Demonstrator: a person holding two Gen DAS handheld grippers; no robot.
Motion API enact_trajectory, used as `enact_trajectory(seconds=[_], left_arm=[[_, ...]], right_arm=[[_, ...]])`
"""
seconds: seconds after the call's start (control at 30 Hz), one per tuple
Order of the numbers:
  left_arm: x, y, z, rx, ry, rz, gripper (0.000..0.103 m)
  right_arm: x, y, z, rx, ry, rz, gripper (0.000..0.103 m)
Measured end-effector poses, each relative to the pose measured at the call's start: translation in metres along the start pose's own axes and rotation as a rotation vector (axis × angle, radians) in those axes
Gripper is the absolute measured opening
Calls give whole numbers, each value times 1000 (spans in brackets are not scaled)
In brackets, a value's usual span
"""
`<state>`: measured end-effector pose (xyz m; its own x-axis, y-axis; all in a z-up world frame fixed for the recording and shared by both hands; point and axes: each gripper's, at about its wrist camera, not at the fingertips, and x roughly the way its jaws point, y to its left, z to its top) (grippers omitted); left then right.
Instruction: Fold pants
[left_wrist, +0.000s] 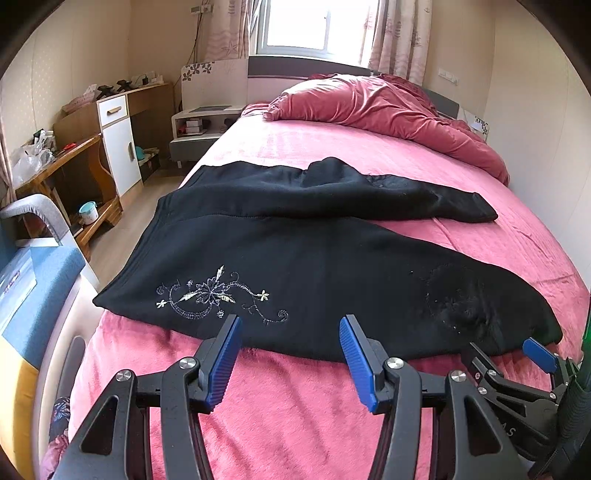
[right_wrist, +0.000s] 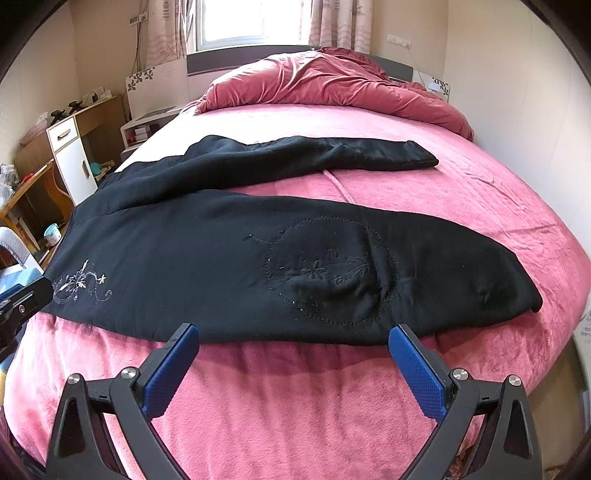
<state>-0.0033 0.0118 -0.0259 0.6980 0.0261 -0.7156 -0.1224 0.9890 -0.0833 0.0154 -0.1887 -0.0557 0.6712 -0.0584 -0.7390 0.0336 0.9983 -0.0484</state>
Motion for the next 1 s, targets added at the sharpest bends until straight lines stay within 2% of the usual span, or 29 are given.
enact_trajectory(seconds=[1.0], left_arm=[[9, 6, -4, -12, 41, -1, 56]], right_arm=[[3, 0, 1, -2, 5, 2, 103]])
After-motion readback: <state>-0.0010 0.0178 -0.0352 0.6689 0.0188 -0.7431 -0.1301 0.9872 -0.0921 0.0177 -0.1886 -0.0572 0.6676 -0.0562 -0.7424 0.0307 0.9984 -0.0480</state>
